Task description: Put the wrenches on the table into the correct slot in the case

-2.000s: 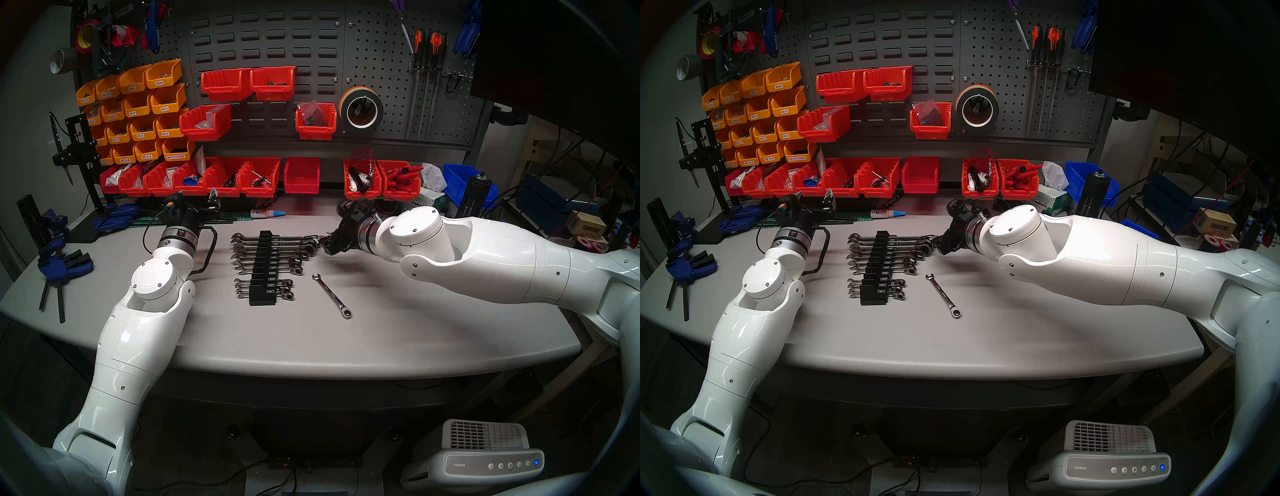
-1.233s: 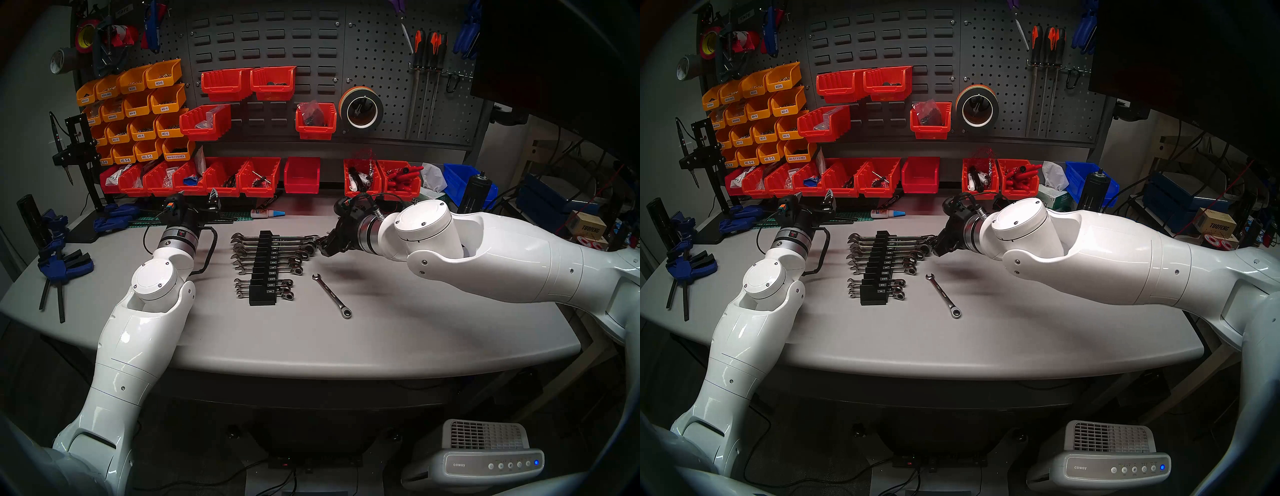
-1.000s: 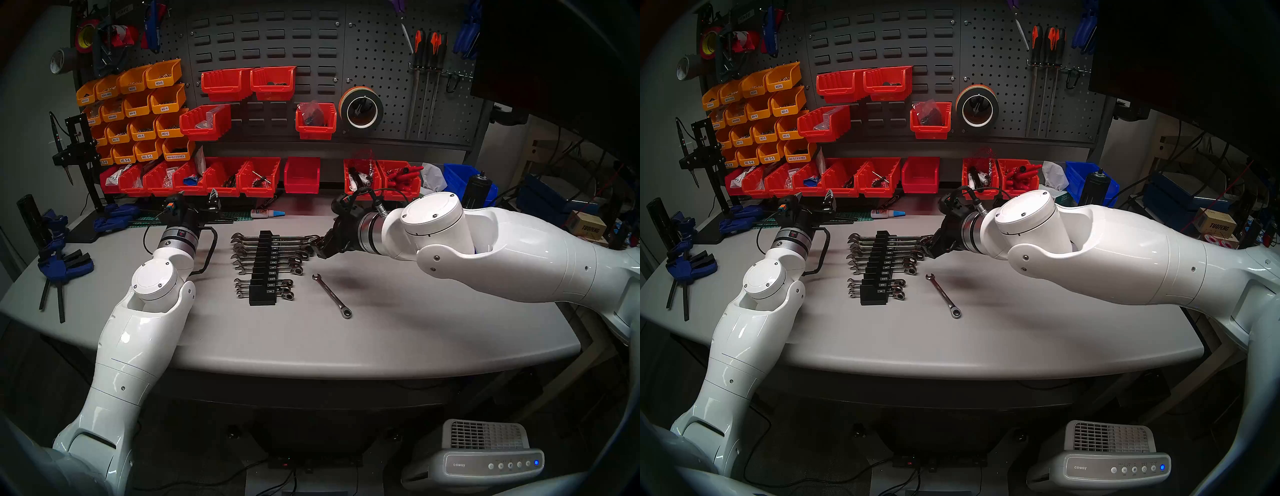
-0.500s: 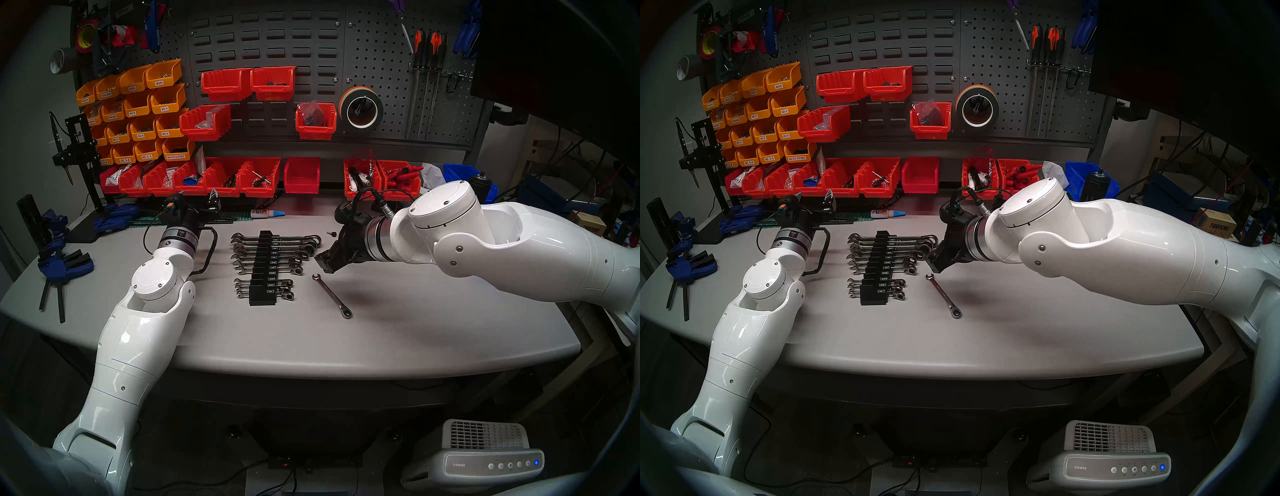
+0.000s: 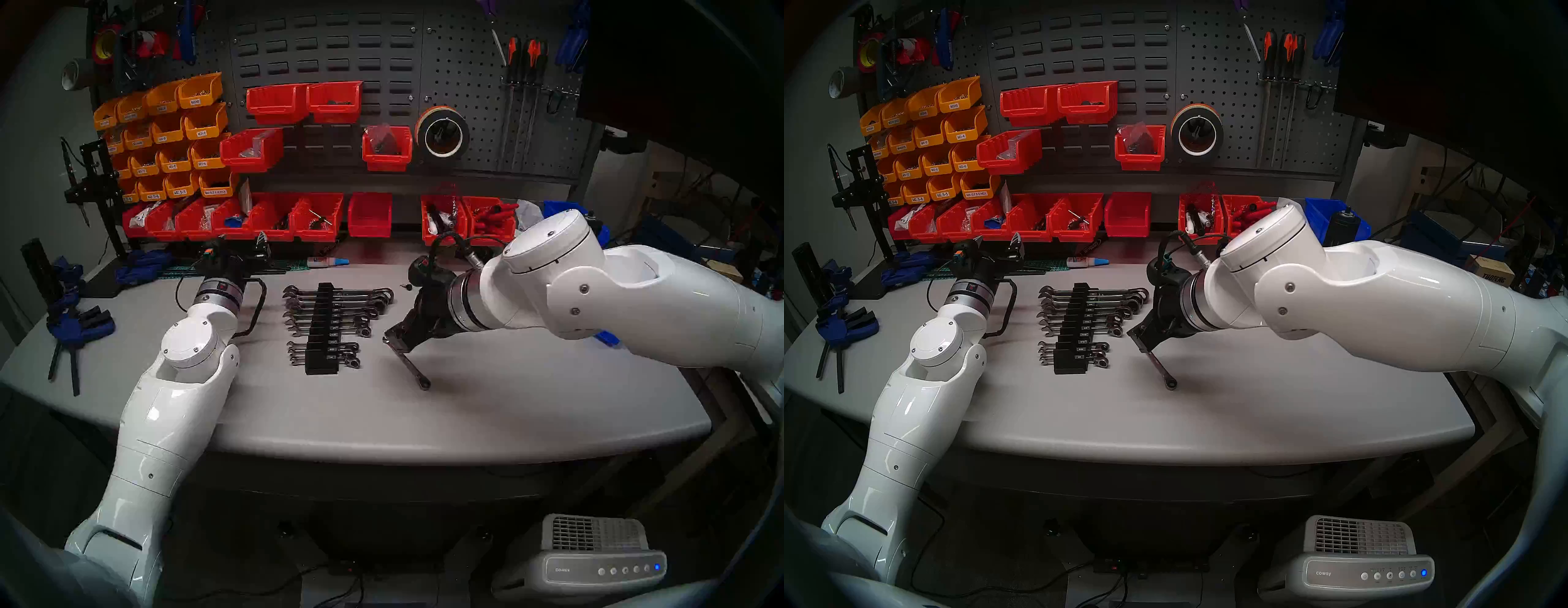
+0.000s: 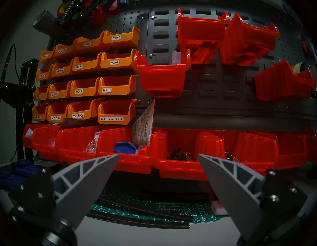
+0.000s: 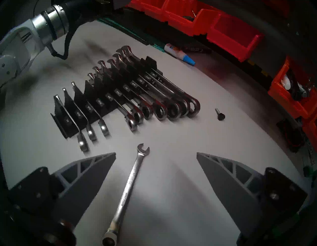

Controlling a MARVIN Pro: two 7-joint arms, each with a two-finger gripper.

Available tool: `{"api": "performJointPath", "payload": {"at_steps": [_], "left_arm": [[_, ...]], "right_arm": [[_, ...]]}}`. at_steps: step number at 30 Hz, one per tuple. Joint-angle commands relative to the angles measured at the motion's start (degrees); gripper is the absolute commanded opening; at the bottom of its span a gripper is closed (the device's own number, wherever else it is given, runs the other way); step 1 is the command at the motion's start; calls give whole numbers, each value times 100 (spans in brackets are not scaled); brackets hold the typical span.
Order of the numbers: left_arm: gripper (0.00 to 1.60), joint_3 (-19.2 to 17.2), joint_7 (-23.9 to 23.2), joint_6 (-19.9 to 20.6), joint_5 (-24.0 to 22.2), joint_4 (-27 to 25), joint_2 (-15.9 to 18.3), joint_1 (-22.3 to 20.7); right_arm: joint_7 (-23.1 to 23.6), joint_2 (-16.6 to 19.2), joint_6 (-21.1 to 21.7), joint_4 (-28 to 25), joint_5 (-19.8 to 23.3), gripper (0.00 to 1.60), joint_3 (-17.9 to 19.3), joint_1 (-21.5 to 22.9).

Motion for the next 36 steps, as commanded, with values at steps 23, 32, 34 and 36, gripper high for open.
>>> {"api": "performJointPath", "payload": {"at_steps": [23, 32, 34, 36], "left_arm": [[160, -47, 0, -64, -1, -167, 5, -154], [160, -47, 0, -64, -1, -167, 5, -154], [160, -47, 0, -65, -1, -168, 5, -154], [160, -47, 0, -65, -1, -168, 5, -154]], "right_arm": [[-993, -445, 669, 112, 1500, 160, 371, 674], [-942, -646, 386, 281, 1467, 160, 512, 611], [-946, -648, 374, 284, 1462, 160, 514, 608], [-946, -649, 368, 284, 1458, 160, 514, 606]]}}
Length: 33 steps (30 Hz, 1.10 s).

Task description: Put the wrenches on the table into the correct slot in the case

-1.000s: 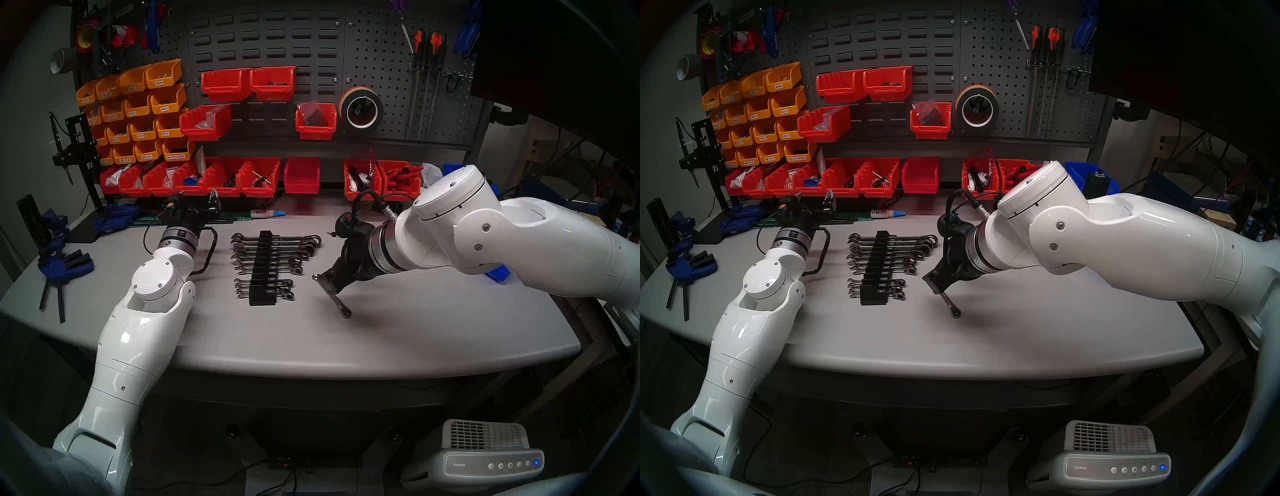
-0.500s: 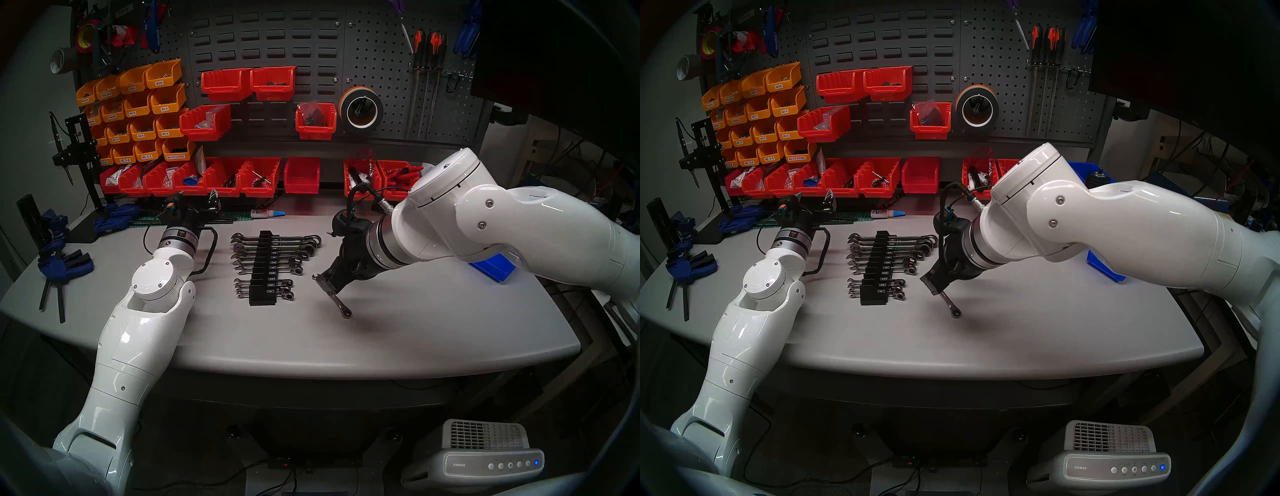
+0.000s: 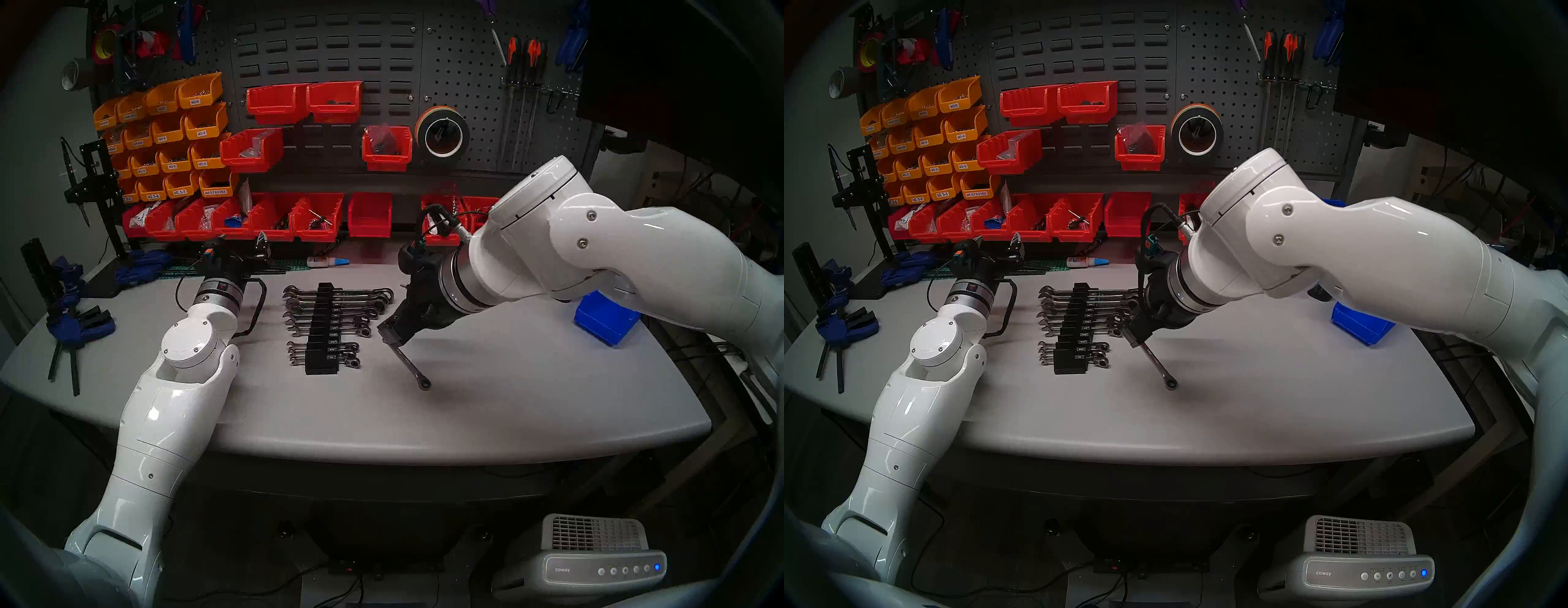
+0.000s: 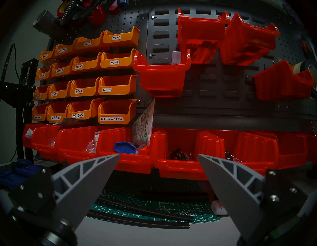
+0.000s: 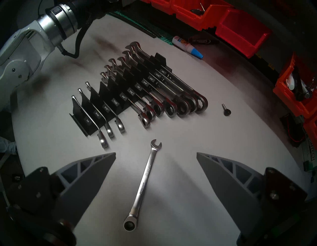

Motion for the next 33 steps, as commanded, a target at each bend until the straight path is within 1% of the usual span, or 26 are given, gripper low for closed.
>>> {"api": "performJointPath", "payload": {"at_steps": [1, 10, 11, 12, 13, 14, 16, 24, 30, 31, 33], "left_arm": [[160, -48, 0, -66, -1, -169, 5, -155], [160, -48, 0, -66, -1, -169, 5, -154], [160, -48, 0, -67, -1, -170, 5, -154], [160, -48, 0, -67, -1, -170, 5, -154], [160, -49, 0, -67, -1, -170, 5, -154], [160, -49, 1, -67, -1, -170, 4, -154], [160, -49, 1, -67, -2, -171, 4, -154], [160, -49, 1, -67, -2, -171, 4, -154], [160, -49, 1, -67, -1, -170, 4, -154], [160, -49, 1, -67, -1, -170, 4, -154], [160, -49, 1, -67, -1, -170, 4, -154]], "right_arm": [[-11, -80, -134, -4, -99, 160, 196, 154], [-12, -81, -155, -6, -112, 160, 190, 155], [57, -129, -36, 43, -102, 160, 157, 168], [91, -152, -35, 66, -106, 160, 147, 149], [26, -190, -45, 94, -92, 160, 111, 134], [4, -226, 60, 119, -121, 160, 48, 142], [20, -212, -23, 123, -116, 160, 37, 75], [-44, -152, -55, 100, -202, 160, -94, -7], [5, -283, -32, 265, -293, 160, -177, -37], [-14, -327, 50, 319, -297, 160, -229, -26], [7, -366, 44, 403, -316, 160, -285, -69]]}}
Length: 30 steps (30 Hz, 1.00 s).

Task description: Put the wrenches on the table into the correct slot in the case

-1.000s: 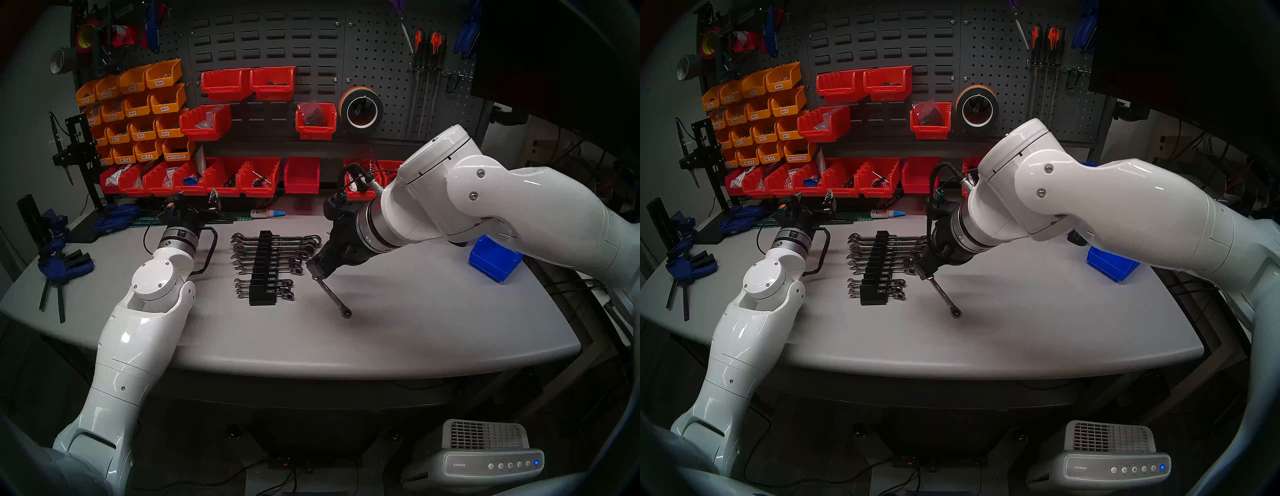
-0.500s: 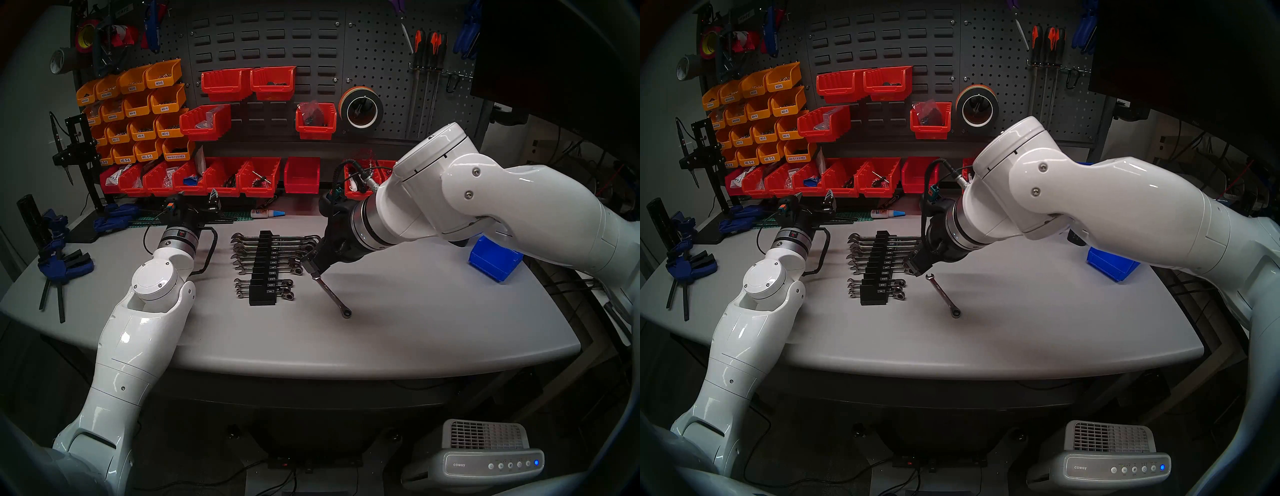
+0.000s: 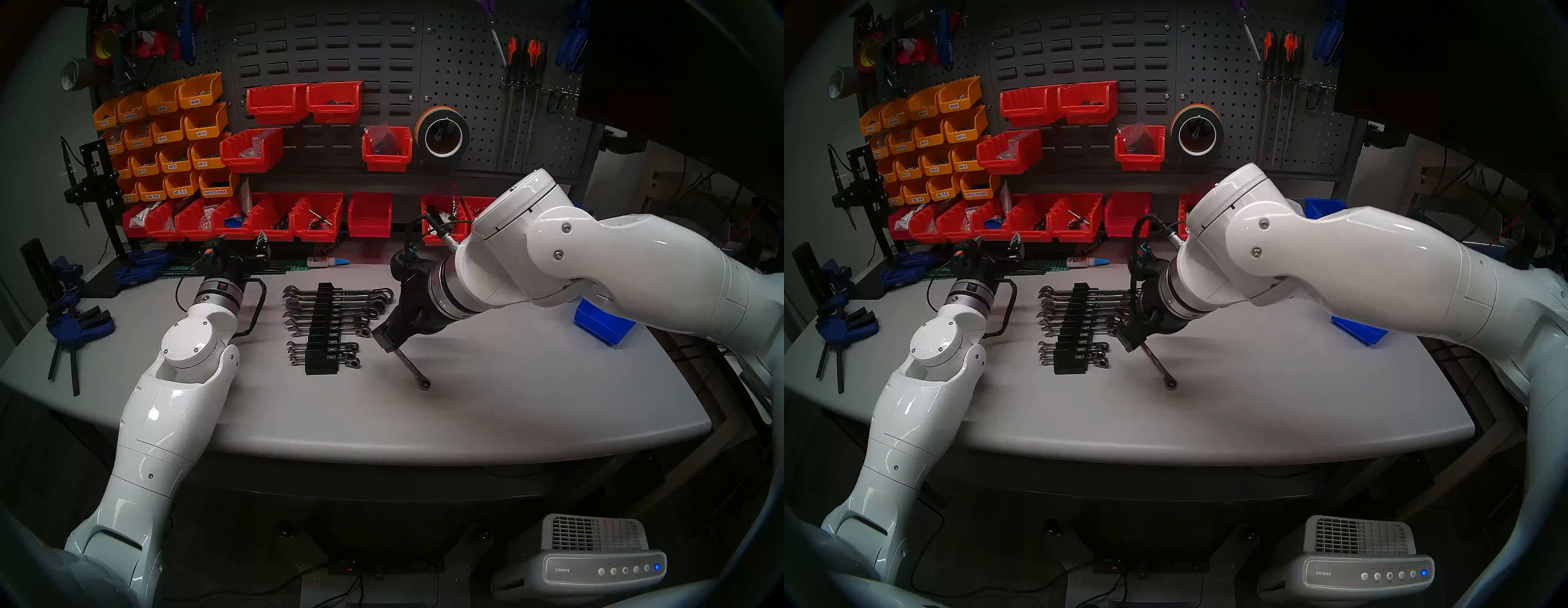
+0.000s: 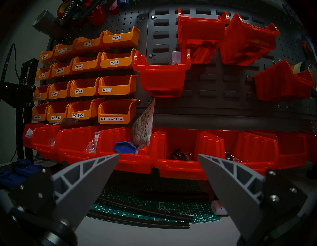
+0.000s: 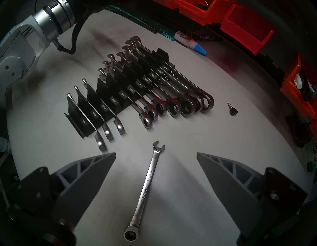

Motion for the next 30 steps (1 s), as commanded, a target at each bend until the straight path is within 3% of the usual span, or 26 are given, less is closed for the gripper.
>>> {"api": "performJointPath", "payload": {"at_steps": [1, 8, 11, 20, 30], "left_arm": [[160, -49, 1, -67, -1, -170, 4, -154], [160, -49, 1, -67, -1, -170, 4, -154], [160, -49, 1, -67, -1, -170, 4, -154], [160, -48, 0, -67, -1, -169, 5, -154], [160, -48, 0, -65, -1, -167, 5, -155]], "right_arm": [[28, -173, 90, 227, -174, 160, -63, 19], [207, -189, 85, 381, -272, 160, -115, -17], [239, -193, 281, 383, -219, 160, -179, 46], [207, -89, 281, 286, -87, 160, -377, 191], [16, -71, 281, 219, 95, 148, -753, 586]]}}
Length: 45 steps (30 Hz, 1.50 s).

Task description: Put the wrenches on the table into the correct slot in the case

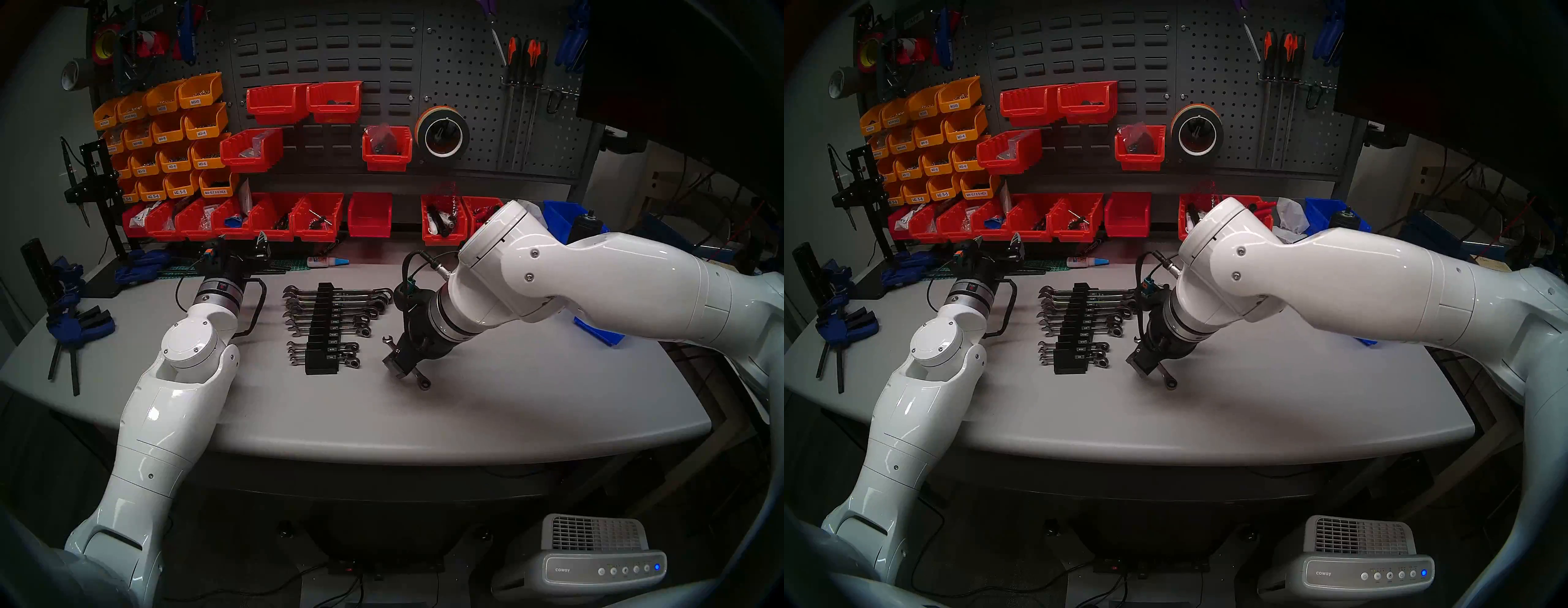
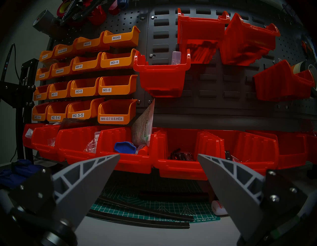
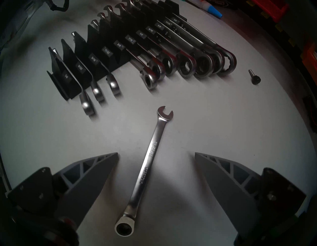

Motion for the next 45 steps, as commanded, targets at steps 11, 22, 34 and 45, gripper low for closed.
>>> {"api": "performJointPath", "payload": {"at_steps": [11, 22, 34, 45], "left_arm": [[160, -48, 0, -66, -1, -167, 5, -155], [160, -48, 0, -66, -1, -168, 5, -155], [160, -48, 0, -66, -1, -168, 5, -155], [160, -48, 0, -65, -1, -167, 5, -155]], "right_arm": [[-194, -21, -10, 48, 175, 142, -475, 812], [-66, 33, -10, 239, 67, 144, -728, 1008], [477, 55, -10, 232, 143, 146, -1004, 1385], [779, 153, -10, 14, 171, 147, -1395, 1924]]}}
